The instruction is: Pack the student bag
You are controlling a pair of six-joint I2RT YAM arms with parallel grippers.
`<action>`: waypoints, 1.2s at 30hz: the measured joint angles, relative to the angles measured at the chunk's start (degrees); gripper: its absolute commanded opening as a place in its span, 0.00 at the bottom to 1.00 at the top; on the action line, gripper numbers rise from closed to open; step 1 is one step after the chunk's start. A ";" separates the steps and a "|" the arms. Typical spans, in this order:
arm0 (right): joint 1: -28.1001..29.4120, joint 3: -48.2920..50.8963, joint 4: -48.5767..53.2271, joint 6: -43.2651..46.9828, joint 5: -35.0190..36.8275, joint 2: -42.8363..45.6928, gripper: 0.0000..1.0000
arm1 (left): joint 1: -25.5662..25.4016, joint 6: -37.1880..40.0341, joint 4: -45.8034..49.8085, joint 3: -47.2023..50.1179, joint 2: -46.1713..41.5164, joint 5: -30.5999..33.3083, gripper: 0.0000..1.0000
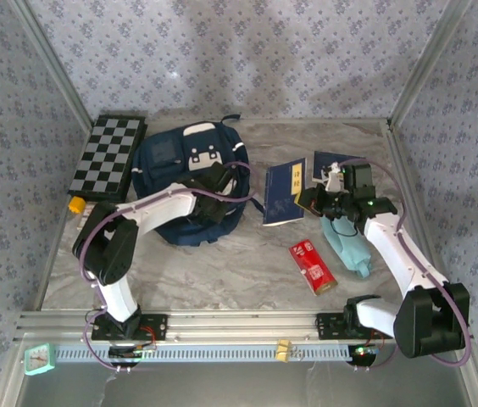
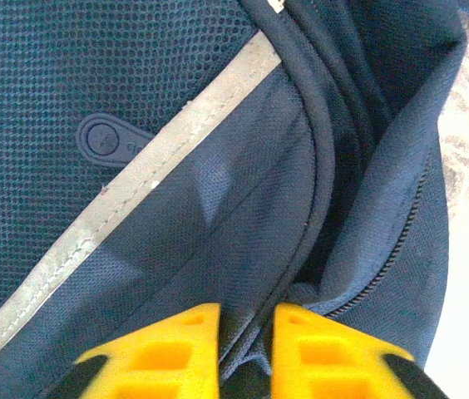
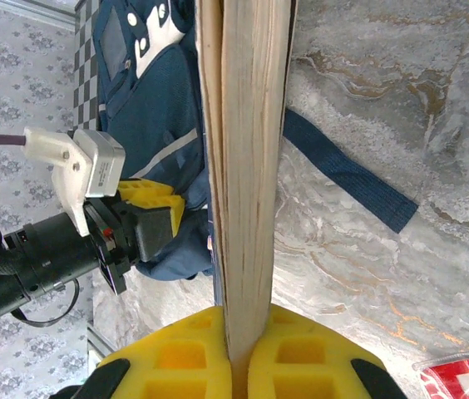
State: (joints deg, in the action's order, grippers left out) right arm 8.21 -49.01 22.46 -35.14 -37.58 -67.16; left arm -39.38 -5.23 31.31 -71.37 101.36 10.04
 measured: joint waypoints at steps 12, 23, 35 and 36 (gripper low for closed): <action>-3.28 1.20 -0.13 -0.17 -1.22 1.11 0.00 | -2.91 -1.75 2.84 -8.63 4.33 -1.92 0.00; -6.36 2.36 -0.11 -0.17 -3.41 2.05 0.00 | -9.01 -6.43 9.44 -18.18 5.07 -2.73 0.00; -7.43 2.86 0.17 -0.17 -4.48 3.54 0.00 | -7.78 -5.07 13.60 -20.65 6.49 -5.22 0.30; -7.61 2.91 0.17 -0.17 -4.48 3.54 0.00 | -7.78 -4.90 13.92 -20.90 7.48 -5.40 0.33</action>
State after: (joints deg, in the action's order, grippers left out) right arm 0.60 -46.11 22.63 -35.31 -42.06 -63.61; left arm -47.16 -10.13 45.23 -92.27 108.84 4.64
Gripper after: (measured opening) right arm 0.076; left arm 0.286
